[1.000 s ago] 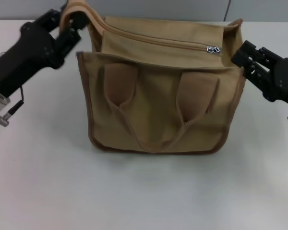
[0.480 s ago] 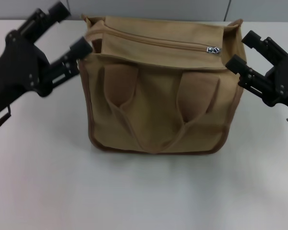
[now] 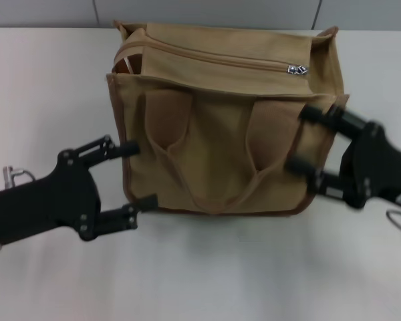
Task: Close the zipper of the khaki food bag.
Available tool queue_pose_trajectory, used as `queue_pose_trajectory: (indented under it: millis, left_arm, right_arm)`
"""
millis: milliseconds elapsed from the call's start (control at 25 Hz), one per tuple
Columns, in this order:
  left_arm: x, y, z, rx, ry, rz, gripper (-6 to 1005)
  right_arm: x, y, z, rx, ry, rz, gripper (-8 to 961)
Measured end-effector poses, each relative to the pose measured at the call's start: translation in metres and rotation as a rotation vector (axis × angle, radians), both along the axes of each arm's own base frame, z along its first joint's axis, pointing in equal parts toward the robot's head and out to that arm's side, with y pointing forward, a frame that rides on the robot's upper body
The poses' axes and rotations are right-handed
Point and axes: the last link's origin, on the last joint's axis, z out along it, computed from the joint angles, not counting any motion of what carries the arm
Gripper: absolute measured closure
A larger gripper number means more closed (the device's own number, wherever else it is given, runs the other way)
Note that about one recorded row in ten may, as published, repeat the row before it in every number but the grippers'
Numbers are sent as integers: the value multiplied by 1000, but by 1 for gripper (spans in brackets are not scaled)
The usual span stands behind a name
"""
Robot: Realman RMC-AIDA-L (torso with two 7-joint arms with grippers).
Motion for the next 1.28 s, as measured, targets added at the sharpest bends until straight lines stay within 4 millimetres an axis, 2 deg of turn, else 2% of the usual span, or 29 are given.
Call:
queue_pose_trajectory:
  millis: [200, 360, 440, 600, 680, 800, 880, 1280]
  left_arm:
    - [-8, -6, -4, -50, 43, 23, 196]
    - [-8, -6, -5, -69, 50, 26, 196]
    - [-8, -6, -10, -146, 82, 31, 196]
    - [-9, -8, -11, -180, 105, 26, 196]
    - [-12, -14, -17, -261, 162, 14, 197]
    - [-12, -14, -17, -261, 162, 14, 197]
    - [-14, -20, -23, -320, 204, 0, 197]
    - [-14, -22, -25, -324, 204, -9, 198]
  right_arm:
    - [-7, -16, -7, -130, -76, 164, 136]
    - [-12, -20, -17, -220, -136, 238, 135]
    - [-11, -19, -21, -228, -159, 235, 135]
    - [-5, -18, -27, -219, -203, 200, 135]
    - [-2, -17, -31, -224, -226, 186, 135]
    - [0, -18, -37, -247, -264, 185, 135]
    - [1, -18, -41, -259, -288, 187, 135]
    - [7, -17, -47, -265, -332, 152, 135]
